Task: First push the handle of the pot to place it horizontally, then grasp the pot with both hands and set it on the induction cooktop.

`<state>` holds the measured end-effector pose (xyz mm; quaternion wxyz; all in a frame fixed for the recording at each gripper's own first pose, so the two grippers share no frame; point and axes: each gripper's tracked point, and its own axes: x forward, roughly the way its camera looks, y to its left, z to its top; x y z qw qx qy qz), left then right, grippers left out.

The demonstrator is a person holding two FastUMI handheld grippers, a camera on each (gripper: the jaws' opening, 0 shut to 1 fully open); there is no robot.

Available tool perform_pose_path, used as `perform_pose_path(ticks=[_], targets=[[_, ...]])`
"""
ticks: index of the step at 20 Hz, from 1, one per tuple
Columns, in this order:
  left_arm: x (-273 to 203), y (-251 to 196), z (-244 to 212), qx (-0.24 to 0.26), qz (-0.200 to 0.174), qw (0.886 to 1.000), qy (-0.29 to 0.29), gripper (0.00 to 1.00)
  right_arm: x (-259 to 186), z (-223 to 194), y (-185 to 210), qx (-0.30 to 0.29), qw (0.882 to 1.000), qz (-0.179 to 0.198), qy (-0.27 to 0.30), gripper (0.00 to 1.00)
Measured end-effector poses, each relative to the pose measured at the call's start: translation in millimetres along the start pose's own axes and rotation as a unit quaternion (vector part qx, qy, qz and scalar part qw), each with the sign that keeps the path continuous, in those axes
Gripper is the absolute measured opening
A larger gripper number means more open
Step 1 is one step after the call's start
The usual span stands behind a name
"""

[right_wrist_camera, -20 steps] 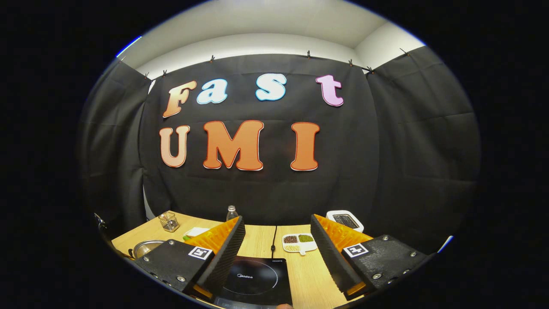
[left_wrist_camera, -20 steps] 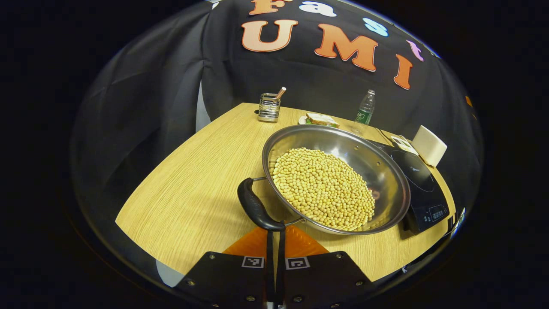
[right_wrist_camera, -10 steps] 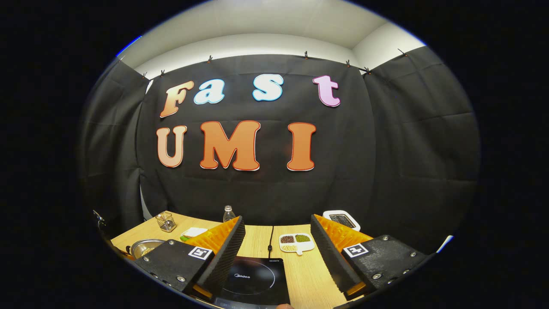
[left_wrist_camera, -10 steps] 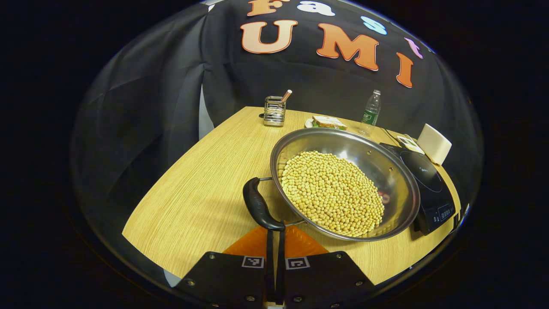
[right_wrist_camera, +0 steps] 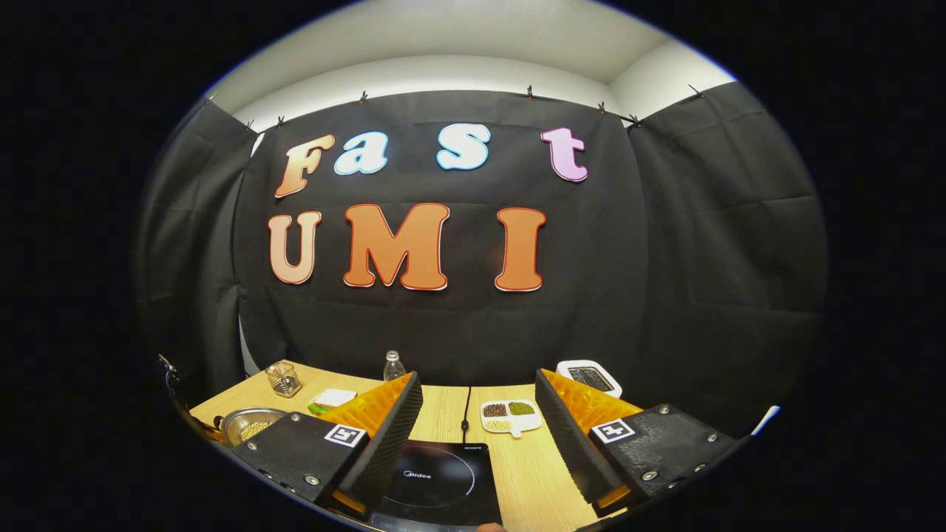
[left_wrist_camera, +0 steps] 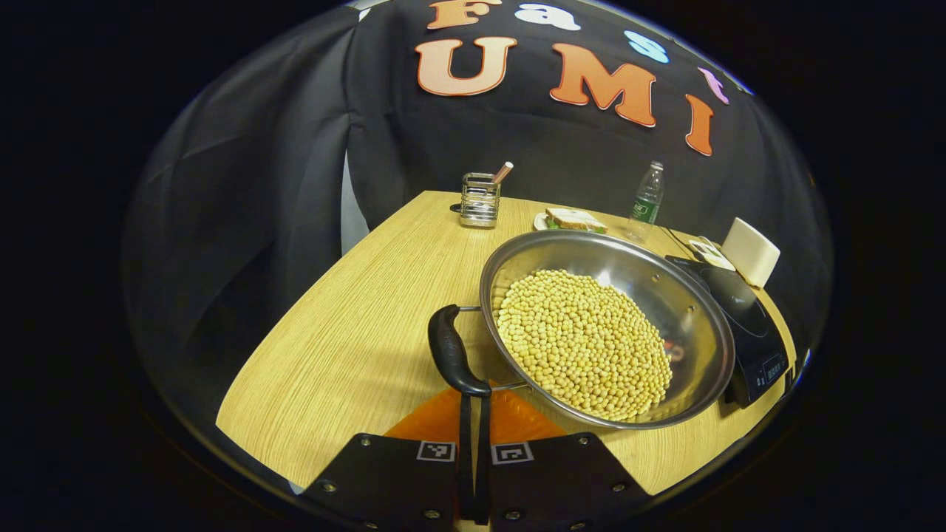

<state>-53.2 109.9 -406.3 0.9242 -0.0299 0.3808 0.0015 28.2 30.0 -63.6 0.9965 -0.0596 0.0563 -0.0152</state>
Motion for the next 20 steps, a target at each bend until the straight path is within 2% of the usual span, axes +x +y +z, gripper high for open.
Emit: perform_pose_path(ticks=[15, 17, 18, 20], targets=[[22, 18, 14, 0.019, -0.003, 1.0, -0.012, 0.03, -5, 1, 1, -0.004, 1.0, -0.01, -0.007, 0.95], [26, 21, 17, 0.019, -0.003, 1.0, -0.015, 0.03, -6, 0, 0, -0.005, 1.0, -0.013, -0.009, 1.0], [29, 22, 17, 0.021, -0.004, 1.0, -0.016, 0.03, -6, 0, 0, -0.006, 1.0, -0.015, -0.009, 0.95], [32, 24, 19, 0.025, -0.003, 1.0, -0.017, 0.03, -5, -1, 1, -0.007, 1.0, -0.016, -0.01, 0.96]])
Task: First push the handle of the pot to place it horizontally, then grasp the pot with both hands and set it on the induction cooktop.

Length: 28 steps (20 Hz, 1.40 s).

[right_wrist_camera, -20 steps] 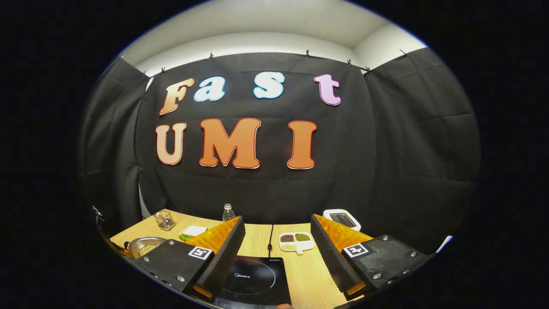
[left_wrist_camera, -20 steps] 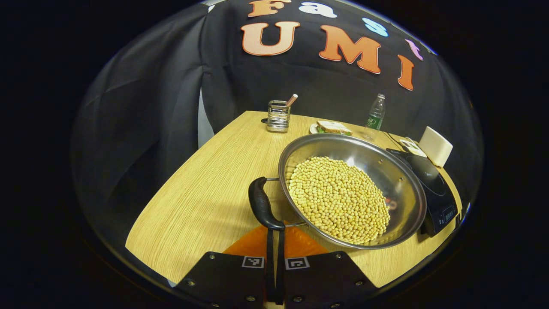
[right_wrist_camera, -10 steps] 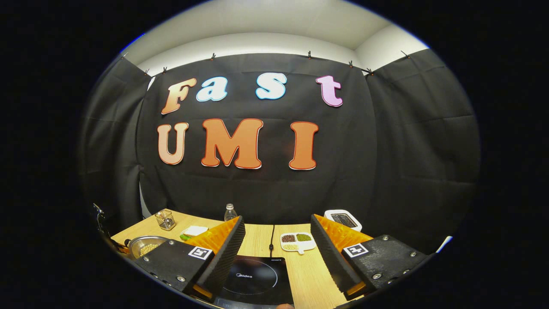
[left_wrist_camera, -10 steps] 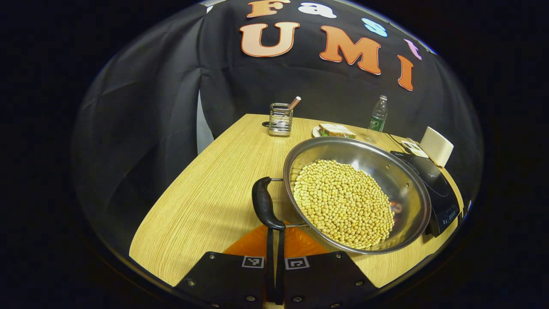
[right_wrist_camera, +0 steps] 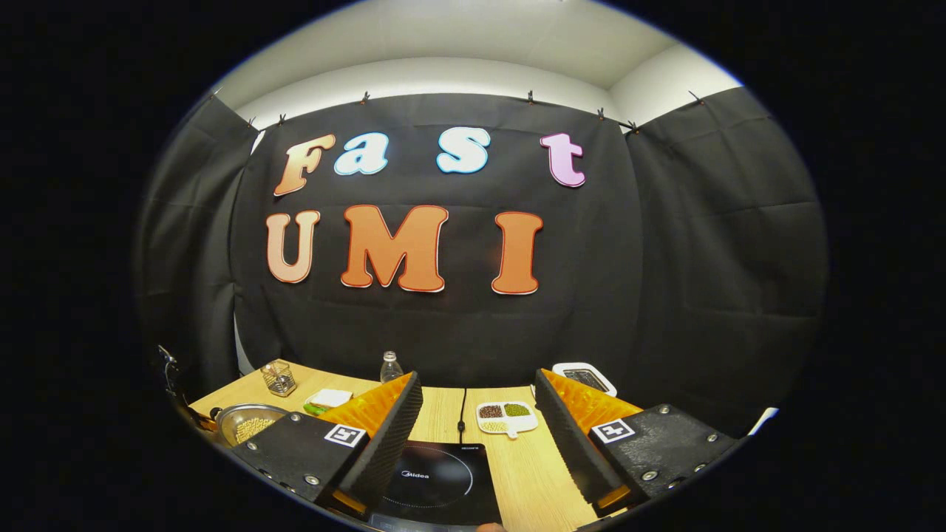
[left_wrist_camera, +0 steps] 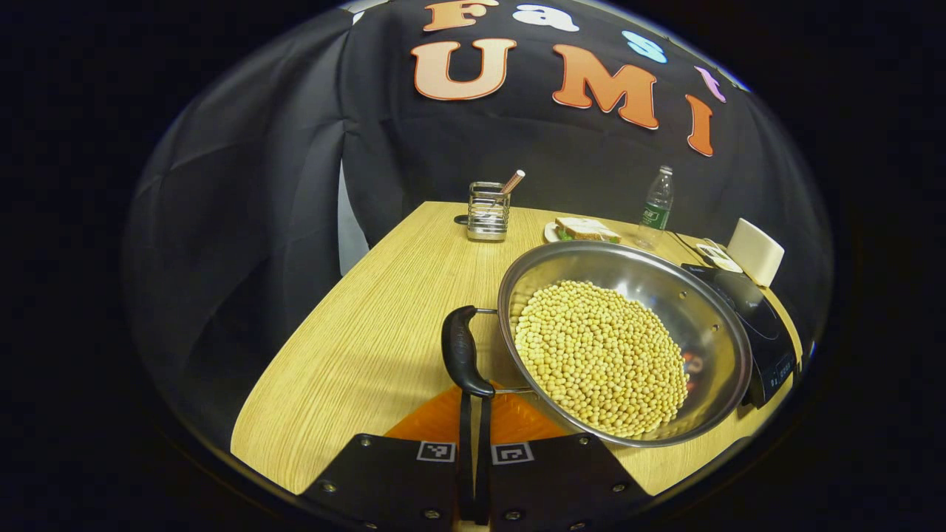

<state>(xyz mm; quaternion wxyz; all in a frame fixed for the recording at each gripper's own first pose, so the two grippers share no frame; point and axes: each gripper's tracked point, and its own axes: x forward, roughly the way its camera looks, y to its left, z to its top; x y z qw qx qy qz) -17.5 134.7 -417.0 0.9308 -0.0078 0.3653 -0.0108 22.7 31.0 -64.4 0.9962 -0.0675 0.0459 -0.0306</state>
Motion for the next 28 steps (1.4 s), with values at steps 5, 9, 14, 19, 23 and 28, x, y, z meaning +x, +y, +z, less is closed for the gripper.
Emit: perform_pose_path(ticks=[5, 9, 14, 19, 23, 28], targets=[[10, 4, 1, -0.006, -0.01, 1.0, 0.001, 0.03, 3, -10, 5, 0.002, 1.0, 0.001, 0.009, 0.95], [21, 9, 1, -0.016, -0.013, 1.0, 0.003, 0.03, 6, -18, 8, 0.003, 1.0, -0.005, 0.015, 0.95], [31, 15, 7, -0.01, -0.012, 1.0, 0.001, 0.03, 8, -31, 18, 0.007, 1.0, 0.0, 0.027, 0.95], [40, 20, 13, -0.01, -0.012, 1.0, -0.002, 0.03, 10, -42, 30, 0.02, 0.999, 0.002, 0.037, 0.95], [38, 26, 14, -0.018, -0.015, 1.0, -0.001, 0.03, 10, -47, 34, 0.019, 0.999, -0.017, 0.028, 0.96], [12, 41, 25, -0.024, 0.0, 0.999, -0.032, 0.03, 5, -63, 65, 0.022, 0.999, -0.022, 0.023, 0.96]])
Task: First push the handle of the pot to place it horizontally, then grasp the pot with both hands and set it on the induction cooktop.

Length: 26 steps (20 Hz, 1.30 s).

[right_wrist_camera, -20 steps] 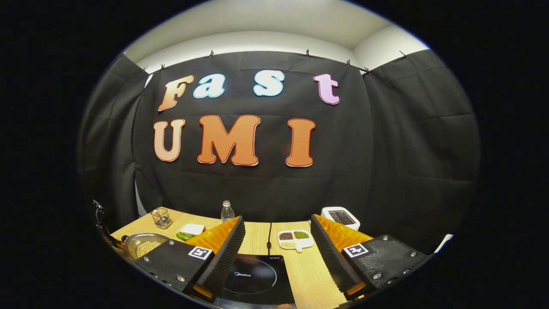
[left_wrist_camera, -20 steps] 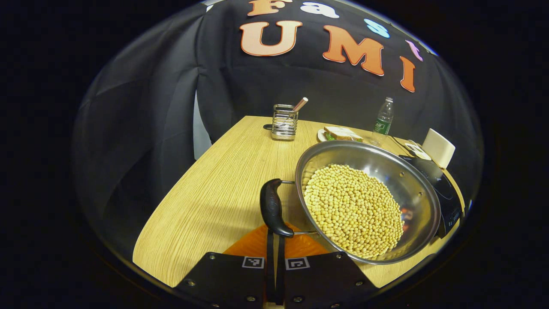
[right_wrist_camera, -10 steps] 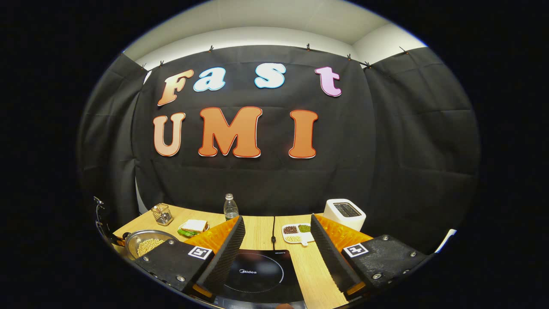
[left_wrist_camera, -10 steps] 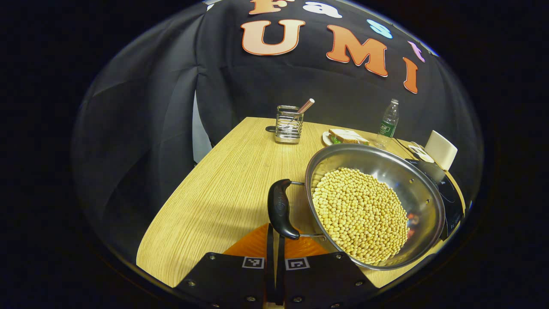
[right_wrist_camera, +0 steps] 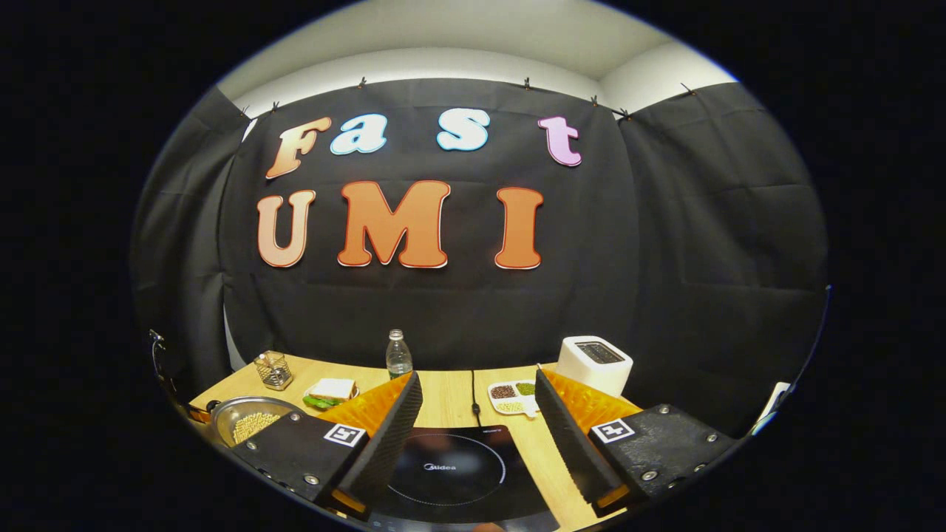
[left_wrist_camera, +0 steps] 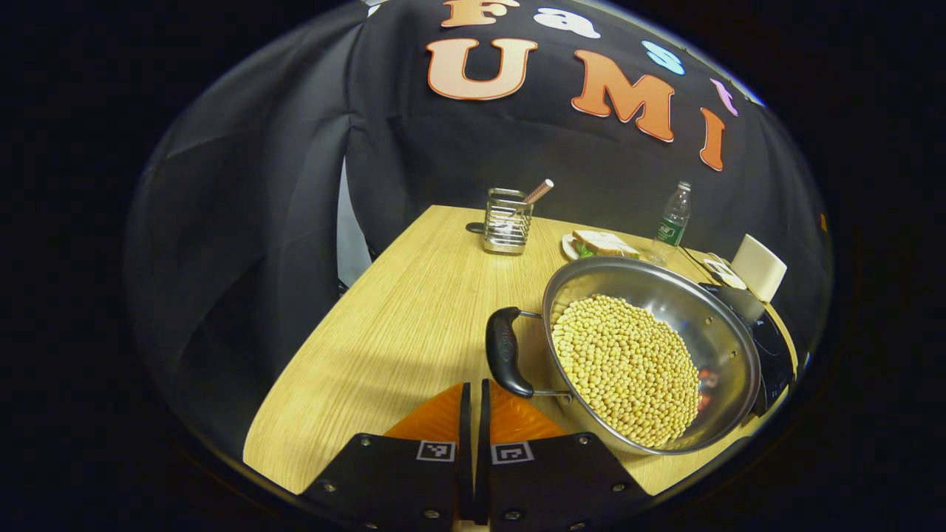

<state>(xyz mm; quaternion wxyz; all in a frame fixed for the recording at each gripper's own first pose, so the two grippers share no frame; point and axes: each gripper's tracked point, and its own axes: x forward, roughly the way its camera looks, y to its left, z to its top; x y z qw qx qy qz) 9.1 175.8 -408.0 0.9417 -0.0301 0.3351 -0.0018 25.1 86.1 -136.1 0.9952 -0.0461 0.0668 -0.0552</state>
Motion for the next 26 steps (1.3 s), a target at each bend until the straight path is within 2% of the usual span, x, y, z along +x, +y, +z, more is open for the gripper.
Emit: perform_pose_path(ticks=[2, 3, 4, 5, 7, 8, 9, 10, 11, 14, 15, 20, 22, 23, 26], targets=[[-18, 4, 17, -0.001, 0.008, 0.999, -0.04, 0.02, 1, -15, 20, 0.011, 1.0, 0.014, 0.011, 0.95], [-25, 5, 24, 0.003, 0.013, 0.998, -0.058, 0.02, 2, -23, 33, 0.018, 0.999, 0.022, 0.017, 1.0], [-30, 4, 31, 0.009, 0.016, 0.997, -0.074, 0.02, 4, -31, 46, 0.023, 0.999, 0.031, 0.024, 1.0], [-34, 2, 37, 0.017, 0.019, 0.996, -0.082, 0.02, 6, -41, 60, 0.025, 0.998, 0.042, 0.034, 0.95], [-38, -10, 52, 0.019, 0.017, 0.994, -0.105, 0.02, 12, -65, 86, 0.033, 0.996, 0.059, 0.062, 0.95], [-38, -15, 59, 0.017, 0.015, 0.993, -0.114, 0.03, 12, -78, 101, 0.041, 0.994, 0.068, 0.077, 1.0], [-36, -20, 64, 0.02, 0.008, 0.993, -0.118, 0.07, 13, -90, 113, 0.05, 0.992, 0.076, 0.093, 0.96], [-33, -25, 64, 0.026, 0.007, 0.993, -0.119, 0.08, 15, -103, 124, 0.055, 0.989, 0.078, 0.109, 0.96], [-29, -27, 66, 0.03, 0.007, 0.992, -0.119, 0.21, 18, -115, 133, 0.054, 0.988, 0.078, 0.123, 0.95], [-18, -44, 63, 0.036, -0.022, 0.993, -0.112, 0.27, 25, -149, 163, 0.034, 0.982, 0.088, 0.161, 0.95], [-12, -47, 60, 0.035, -0.029, 0.993, -0.105, 0.46, 25, -159, 172, 0.028, 0.98, 0.093, 0.171, 0.95], [8, -37, 45, 0.036, -0.02, 0.997, -0.07, 0.51, 35, -202, 208, 0.011, 0.969, 0.109, 0.22, 0.95], [15, -36, 41, 0.041, -0.019, 0.997, -0.061, 0.76, 40, -214, 213, 0.001, 0.967, 0.108, 0.231, 0.95], [17, -36, 40, 0.041, -0.019, 0.997, -0.058, 0.83, 42, -219, 215, -0.001, 0.966, 0.107, 0.237, 0.95], [27, -30, 32, 0.041, -0.017, 0.998, -0.044, 0.83, 44, -229, 221, 0.003, 0.961, 0.111, 0.252, 0.95]])
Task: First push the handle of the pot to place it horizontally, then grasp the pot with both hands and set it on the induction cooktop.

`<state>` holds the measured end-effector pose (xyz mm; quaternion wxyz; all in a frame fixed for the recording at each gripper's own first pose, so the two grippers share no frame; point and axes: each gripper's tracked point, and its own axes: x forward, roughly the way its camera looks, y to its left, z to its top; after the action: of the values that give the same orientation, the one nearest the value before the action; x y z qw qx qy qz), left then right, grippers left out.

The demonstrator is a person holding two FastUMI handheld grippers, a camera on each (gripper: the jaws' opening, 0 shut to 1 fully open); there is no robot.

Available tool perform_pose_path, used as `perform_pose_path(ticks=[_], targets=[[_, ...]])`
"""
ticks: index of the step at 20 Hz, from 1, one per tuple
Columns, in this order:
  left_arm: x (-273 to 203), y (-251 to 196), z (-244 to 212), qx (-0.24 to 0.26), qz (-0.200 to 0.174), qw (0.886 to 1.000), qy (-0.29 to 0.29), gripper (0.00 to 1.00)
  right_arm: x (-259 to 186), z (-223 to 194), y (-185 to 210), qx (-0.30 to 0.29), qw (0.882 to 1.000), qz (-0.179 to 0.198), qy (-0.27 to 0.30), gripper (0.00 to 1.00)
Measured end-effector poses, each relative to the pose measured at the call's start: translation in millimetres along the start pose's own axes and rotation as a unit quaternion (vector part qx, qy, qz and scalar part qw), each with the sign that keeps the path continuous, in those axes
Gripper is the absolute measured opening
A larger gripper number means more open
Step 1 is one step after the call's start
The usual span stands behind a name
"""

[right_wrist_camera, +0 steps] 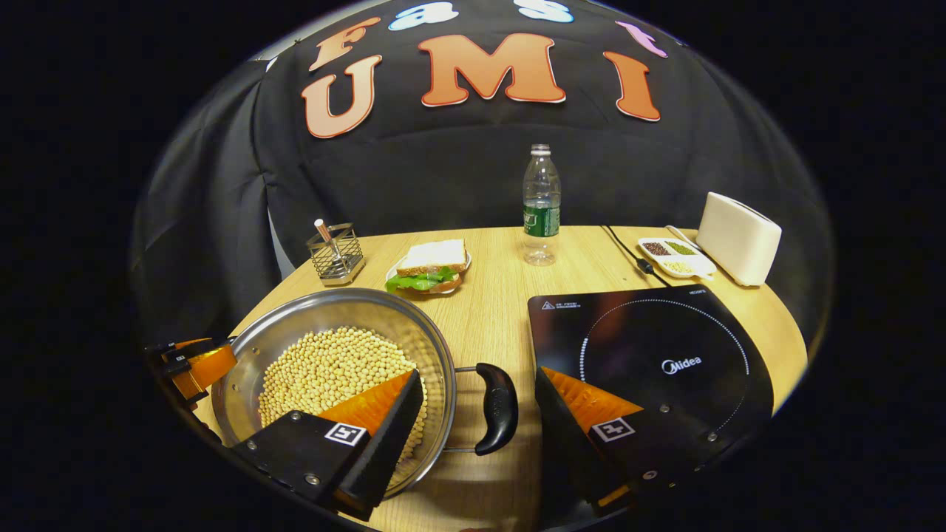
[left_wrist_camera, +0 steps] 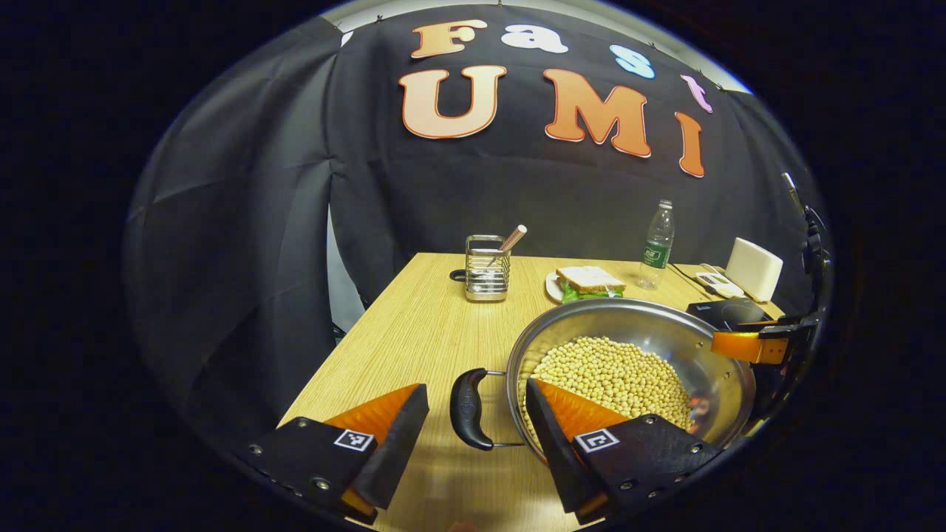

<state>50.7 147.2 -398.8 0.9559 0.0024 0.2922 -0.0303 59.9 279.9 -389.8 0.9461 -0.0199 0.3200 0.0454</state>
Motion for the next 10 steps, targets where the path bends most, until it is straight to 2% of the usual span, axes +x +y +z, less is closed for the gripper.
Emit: perform_pose_path(ticks=[4, 5, 6, 7, 10], targets=[[8, -1, -5, -0.002, -0.009, 1.0, 0.01, 0.83, 7, -6, 6, 0.001, 1.0, 0.003, 0.016, 0.92], [10, -2, -5, -0.002, -0.01, 1.0, 0.014, 0.83, 10, -6, 6, -0.003, 1.0, -0.002, 0.017, 0.89], [12, -2, -6, -0.004, -0.009, 1.0, 0.016, 0.83, 10, -6, 3, -0.005, 1.0, -0.007, 0.017, 0.82], [13, -3, -7, -0.009, -0.012, 1.0, 0.018, 0.83, 11, -5, -1, -0.005, 1.0, -0.012, 0.017, 0.83], [16, -12, -21, -0.043, -0.041, 0.997, 0.042, 0.83, 13, -8, -5, -0.002, 1.0, -0.02, 0.024, 0.71]])
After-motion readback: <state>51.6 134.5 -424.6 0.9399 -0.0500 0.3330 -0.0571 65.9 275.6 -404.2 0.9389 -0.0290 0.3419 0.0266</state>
